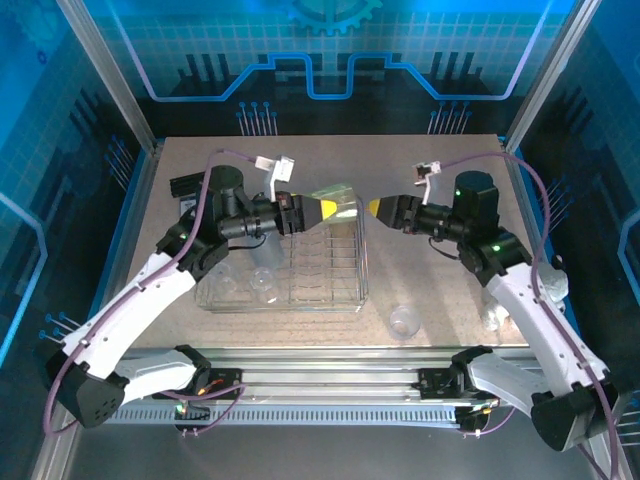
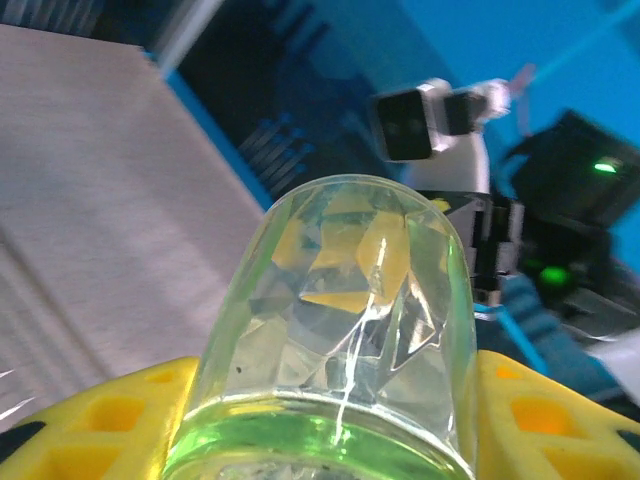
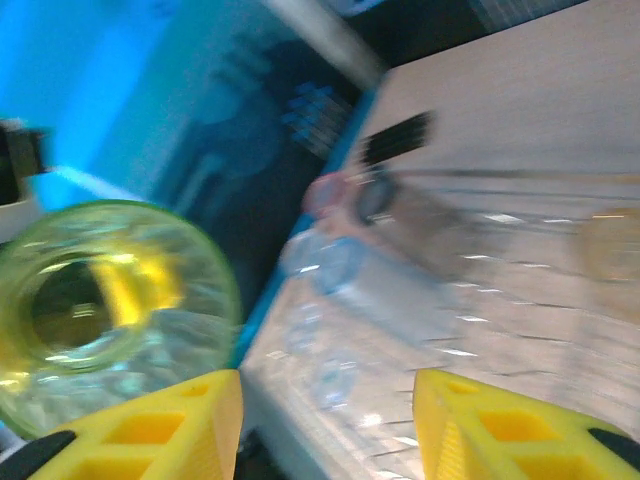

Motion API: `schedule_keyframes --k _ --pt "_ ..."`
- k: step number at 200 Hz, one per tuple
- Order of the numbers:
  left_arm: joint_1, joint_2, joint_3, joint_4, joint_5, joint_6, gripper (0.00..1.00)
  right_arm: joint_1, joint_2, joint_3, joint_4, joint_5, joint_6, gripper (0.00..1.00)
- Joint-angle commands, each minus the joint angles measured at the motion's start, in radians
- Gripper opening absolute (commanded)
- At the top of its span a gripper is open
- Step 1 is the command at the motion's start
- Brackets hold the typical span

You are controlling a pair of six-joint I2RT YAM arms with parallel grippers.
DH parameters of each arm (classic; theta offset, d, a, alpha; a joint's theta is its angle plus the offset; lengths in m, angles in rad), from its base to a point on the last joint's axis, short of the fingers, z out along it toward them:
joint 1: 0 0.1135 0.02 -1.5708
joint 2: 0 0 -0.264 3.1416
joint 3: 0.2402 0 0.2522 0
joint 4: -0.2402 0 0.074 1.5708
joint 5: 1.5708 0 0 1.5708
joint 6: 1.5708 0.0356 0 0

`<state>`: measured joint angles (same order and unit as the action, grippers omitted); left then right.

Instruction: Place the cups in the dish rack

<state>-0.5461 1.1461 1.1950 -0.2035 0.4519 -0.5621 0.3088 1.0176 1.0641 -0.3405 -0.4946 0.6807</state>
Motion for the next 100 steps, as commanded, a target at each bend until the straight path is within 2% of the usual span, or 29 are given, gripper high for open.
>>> schedule_keyframes --k 1,20,50,100 --pt "-0.009 0.016 0.111 -0.286 -0.219 0.126 0.10 -0.023 -0.036 0.070 -0.364 0.364 -0.180 0.49" --pt "-0.028 0.076 0.204 -0.419 -0.281 0.174 0.10 -0.025 -0.065 0.073 -0.436 0.462 -0.243 0.51" --pt "-0.108 0.223 0.365 -0.599 -0.391 0.259 0.09 -0.025 -0.138 0.031 -0.454 0.570 -0.284 0.51" --pt "-0.190 0.512 0.603 -0.858 -0.513 0.297 0.10 -0.024 -0.197 -0.003 -0.466 0.602 -0.334 0.52"
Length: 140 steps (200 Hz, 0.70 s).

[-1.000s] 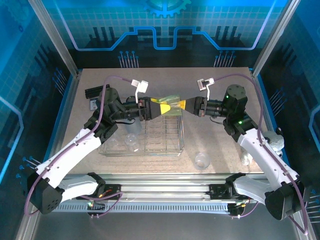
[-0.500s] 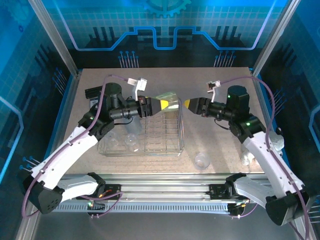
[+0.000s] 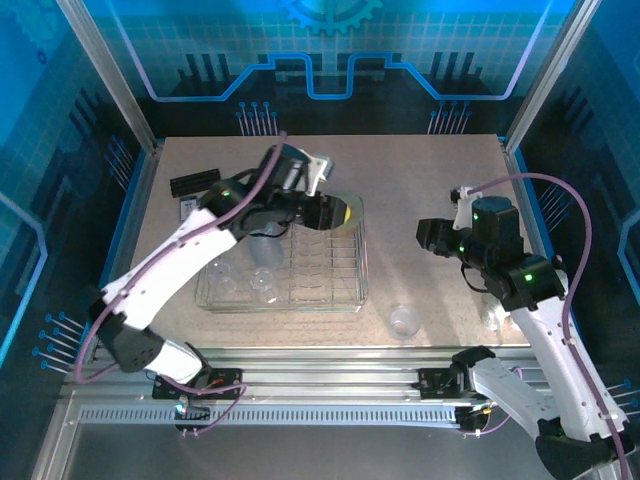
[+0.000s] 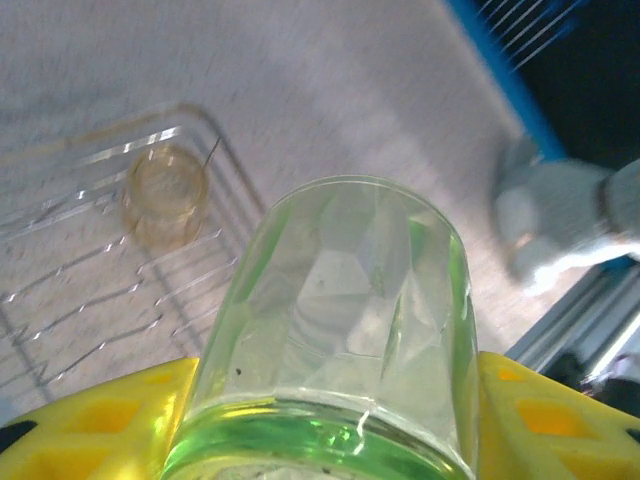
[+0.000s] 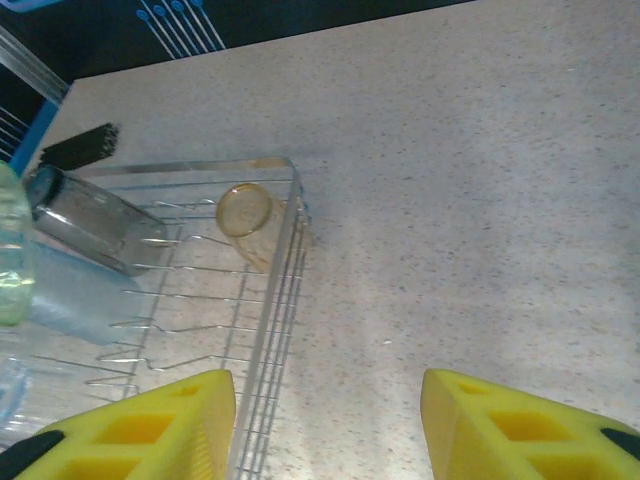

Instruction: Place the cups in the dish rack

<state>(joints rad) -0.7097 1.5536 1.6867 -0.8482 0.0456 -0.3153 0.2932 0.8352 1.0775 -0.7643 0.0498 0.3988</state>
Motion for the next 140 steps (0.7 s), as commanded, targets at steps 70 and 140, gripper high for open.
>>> schedule_keyframes --k 70,140 --pt "-0.062 0.387 0.348 -0.410 -0.224 0.039 0.17 -0.010 -0.043 -0.024 -0.046 0.071 -0.152 0.54" --pt "-0.062 0.549 0.449 -0.467 -0.268 0.058 0.23 -0.013 -0.073 -0.056 -0.022 0.093 -0.213 0.58"
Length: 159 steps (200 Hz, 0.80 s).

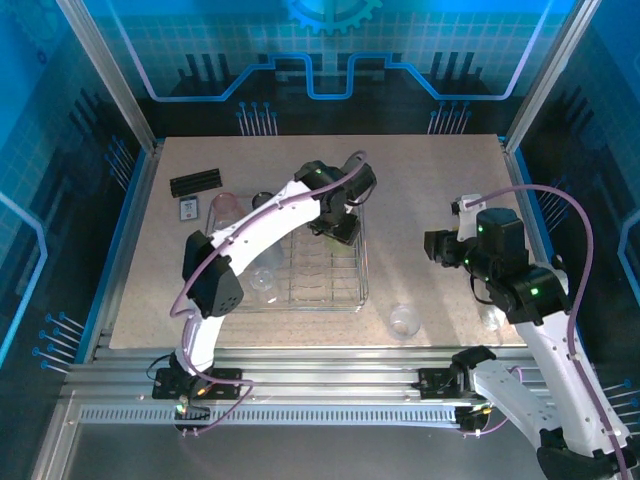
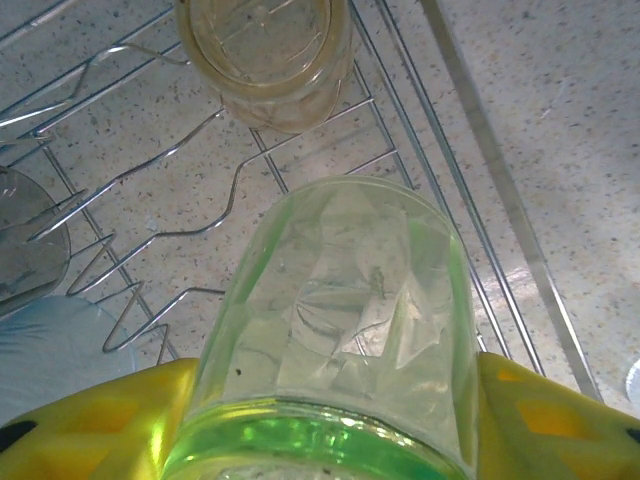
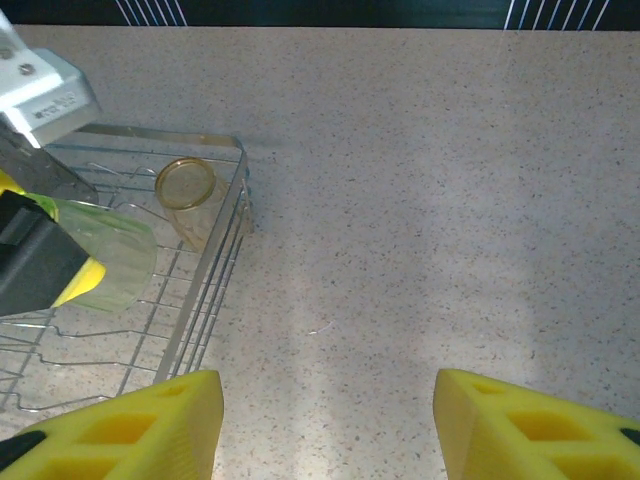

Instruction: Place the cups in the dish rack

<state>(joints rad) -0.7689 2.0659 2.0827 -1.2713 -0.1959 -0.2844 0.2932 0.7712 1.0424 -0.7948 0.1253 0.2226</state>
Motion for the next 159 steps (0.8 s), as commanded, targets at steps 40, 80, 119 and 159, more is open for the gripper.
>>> schedule_keyframes --k 40,80,119,159 --pt "-0.003 0.093 0.088 -0.033 -0.053 0.075 0.34 -0.015 -0.006 -0.032 0.029 0.017 -0.052 0.58" --pt "-0.003 0.161 0.136 -0.036 -0.068 0.107 0.42 -0.017 0.000 -0.033 0.038 0.025 -0.069 0.59" --pt "0.000 0.208 0.158 -0.037 -0.071 0.120 0.46 -0.018 0.002 -0.030 0.046 0.032 -0.084 0.58" --pt "0.007 0.231 0.155 -0.032 -0.066 0.126 0.50 -0.020 0.001 -0.030 0.062 0.038 -0.093 0.58"
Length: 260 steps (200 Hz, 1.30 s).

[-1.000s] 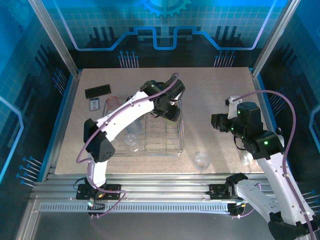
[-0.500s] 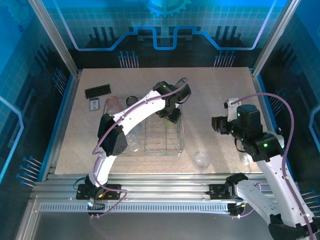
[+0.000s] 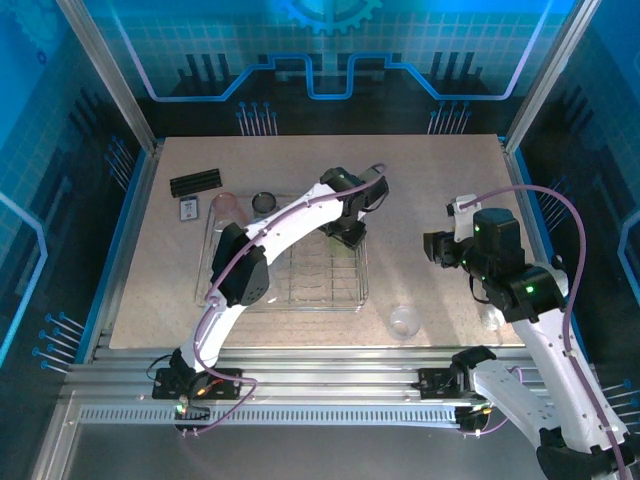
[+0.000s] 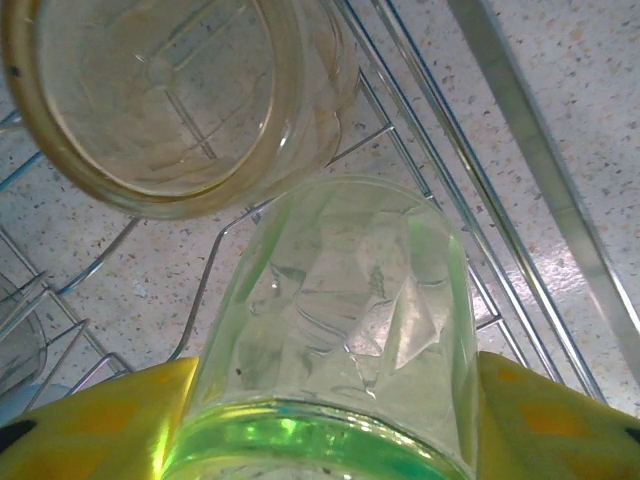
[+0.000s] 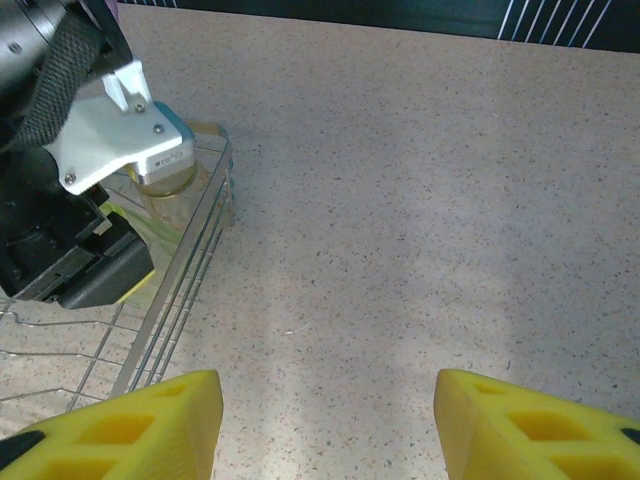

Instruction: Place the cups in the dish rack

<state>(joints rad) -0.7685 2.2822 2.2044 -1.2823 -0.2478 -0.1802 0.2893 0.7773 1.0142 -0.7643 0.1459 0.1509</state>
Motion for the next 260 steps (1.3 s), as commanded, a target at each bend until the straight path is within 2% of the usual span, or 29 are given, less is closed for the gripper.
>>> schedule_keyframes --k 1,75,114,148,178,260 --pt "0.007 0.015 0.033 -0.020 -0.014 0.022 0.51 -0.016 -0.005 -0.002 0.032 0.017 -0.022 0.58" --pt "0.022 0.035 -0.001 0.018 -0.010 0.038 0.65 -0.018 -0.049 -0.041 0.096 0.019 -0.025 0.55" --pt "0.024 0.036 -0.023 0.043 -0.005 0.043 0.70 -0.025 -0.064 -0.052 0.090 0.035 0.000 0.59" --pt "0.024 0.033 -0.034 0.058 0.002 0.042 0.74 -0.027 -0.084 -0.049 0.078 0.013 -0.012 0.67" --pt "0.024 0.011 -0.047 0.075 0.012 0.037 0.77 -0.027 -0.076 -0.027 0.041 -0.009 -0.021 0.68" --pt "0.005 -0.097 -0.155 0.129 0.033 -0.008 0.79 -0.027 -0.086 -0.016 0.018 -0.018 0.007 0.69"
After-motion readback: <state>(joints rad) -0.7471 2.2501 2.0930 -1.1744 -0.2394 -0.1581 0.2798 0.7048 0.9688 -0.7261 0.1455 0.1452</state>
